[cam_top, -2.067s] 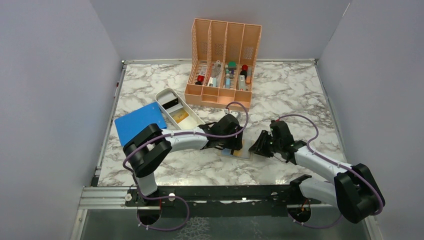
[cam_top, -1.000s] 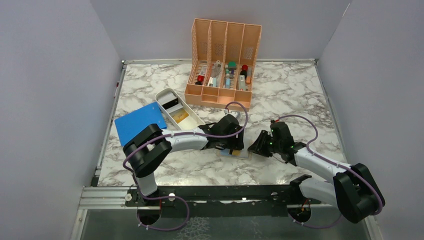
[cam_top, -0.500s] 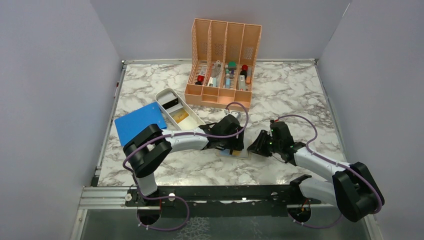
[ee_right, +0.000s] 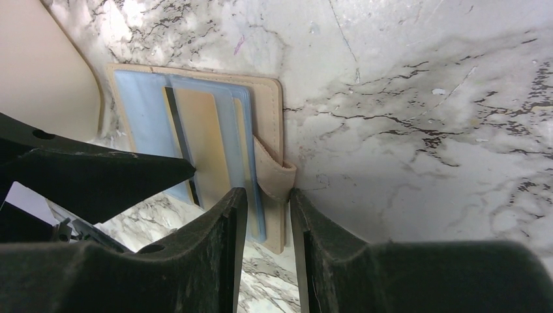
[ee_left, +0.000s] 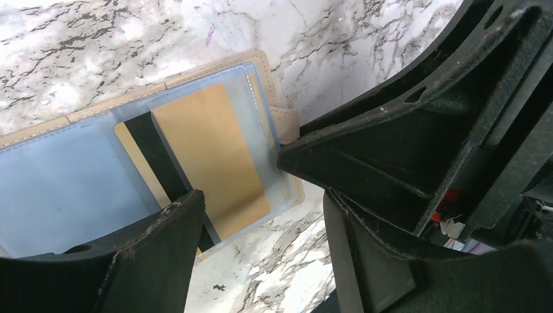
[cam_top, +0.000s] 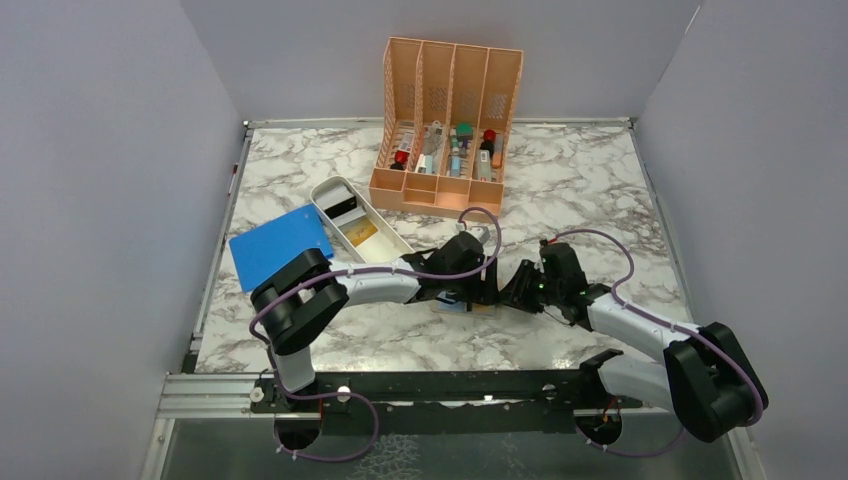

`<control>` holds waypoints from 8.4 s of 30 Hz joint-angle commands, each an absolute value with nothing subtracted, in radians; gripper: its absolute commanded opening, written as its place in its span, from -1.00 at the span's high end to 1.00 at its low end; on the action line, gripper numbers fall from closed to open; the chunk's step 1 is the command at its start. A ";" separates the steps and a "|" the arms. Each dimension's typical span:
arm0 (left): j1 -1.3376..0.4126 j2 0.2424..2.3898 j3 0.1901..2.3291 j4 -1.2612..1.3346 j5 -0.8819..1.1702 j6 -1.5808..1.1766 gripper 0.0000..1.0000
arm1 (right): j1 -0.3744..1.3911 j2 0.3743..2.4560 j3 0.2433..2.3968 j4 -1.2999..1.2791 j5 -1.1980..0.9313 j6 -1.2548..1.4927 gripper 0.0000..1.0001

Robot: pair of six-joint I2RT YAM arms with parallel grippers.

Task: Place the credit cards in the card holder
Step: Insert the credit card into the card holder, then pick up the credit card from the storage box.

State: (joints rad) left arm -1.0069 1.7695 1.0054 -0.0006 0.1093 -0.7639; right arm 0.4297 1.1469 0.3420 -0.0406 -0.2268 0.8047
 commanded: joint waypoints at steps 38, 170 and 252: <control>-1.015 1.775 1.077 -0.109 -0.044 -0.691 -0.49 | 0.431 1.157 0.319 -0.120 -0.211 0.784 0.25; -0.252 1.789 1.180 -0.129 -0.309 0.754 -0.62 | 0.431 1.024 0.604 -0.351 -0.194 0.554 -0.98; -0.254 1.431 1.273 -0.346 0.165 0.201 1.00 | 0.431 1.009 0.663 -0.479 -0.276 0.550 -1.00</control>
